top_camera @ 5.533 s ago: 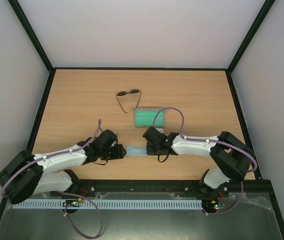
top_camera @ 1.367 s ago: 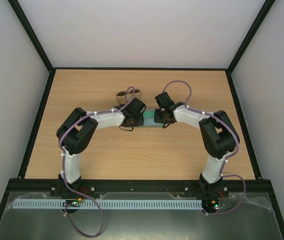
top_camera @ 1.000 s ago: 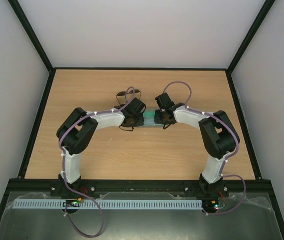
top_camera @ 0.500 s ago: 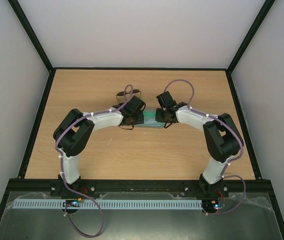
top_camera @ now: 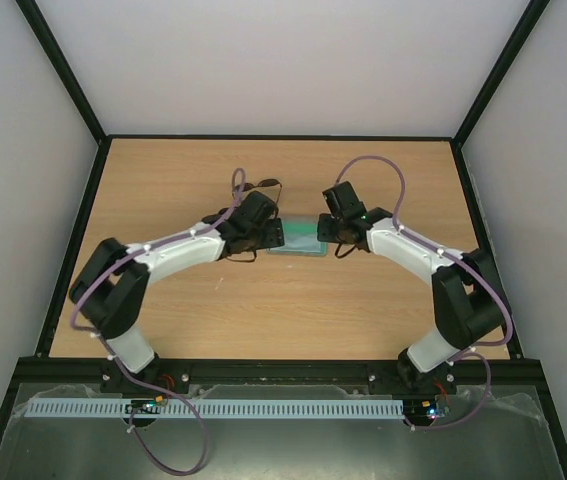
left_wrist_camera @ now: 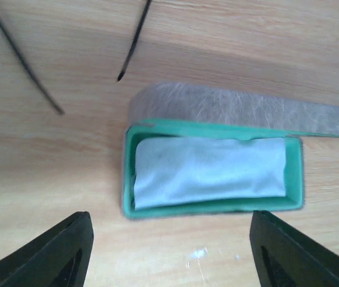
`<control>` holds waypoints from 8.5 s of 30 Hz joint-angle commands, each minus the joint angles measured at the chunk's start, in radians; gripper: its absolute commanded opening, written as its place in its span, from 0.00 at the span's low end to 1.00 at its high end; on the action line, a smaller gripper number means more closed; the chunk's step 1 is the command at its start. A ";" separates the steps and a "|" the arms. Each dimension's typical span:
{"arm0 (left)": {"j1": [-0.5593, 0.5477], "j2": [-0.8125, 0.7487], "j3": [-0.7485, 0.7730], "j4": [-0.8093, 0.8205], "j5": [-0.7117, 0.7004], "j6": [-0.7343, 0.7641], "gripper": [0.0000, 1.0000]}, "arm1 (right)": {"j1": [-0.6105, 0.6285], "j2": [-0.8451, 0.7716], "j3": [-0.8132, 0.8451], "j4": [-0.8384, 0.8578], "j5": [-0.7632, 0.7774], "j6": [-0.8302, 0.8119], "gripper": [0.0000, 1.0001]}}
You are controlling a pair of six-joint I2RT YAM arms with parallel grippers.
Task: Organize the sunglasses
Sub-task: Place the glasses cleaning cloth in the sunglasses case, then move the sunglasses case at the center of the board, then pick up the sunglasses from the center of the board, then fold the sunglasses.
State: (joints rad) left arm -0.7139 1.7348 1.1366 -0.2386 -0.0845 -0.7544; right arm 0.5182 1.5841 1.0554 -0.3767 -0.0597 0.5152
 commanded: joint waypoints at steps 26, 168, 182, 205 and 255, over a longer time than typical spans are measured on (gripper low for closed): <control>0.145 -0.541 -0.354 -0.155 -0.019 0.034 0.99 | -0.003 0.125 -0.130 0.085 0.114 -0.021 0.42; 0.291 -0.754 -0.481 -0.149 0.143 0.123 0.99 | 0.069 0.871 1.009 -0.250 0.252 -0.004 0.01; 0.319 -0.720 -0.462 -0.115 0.158 0.105 0.99 | 0.065 0.459 0.868 -0.240 0.165 -0.050 0.01; 0.241 -0.492 -0.303 0.150 0.200 -0.120 0.99 | 0.233 0.062 0.362 -0.096 0.119 0.090 0.01; 0.309 -0.506 -0.480 0.130 0.047 -0.169 0.77 | 0.372 0.198 0.229 0.060 0.060 0.282 0.01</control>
State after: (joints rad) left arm -0.4137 1.2022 0.6151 -0.1478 0.0025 -0.9459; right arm 0.8745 1.8431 1.3212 -0.3412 -0.0090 0.7750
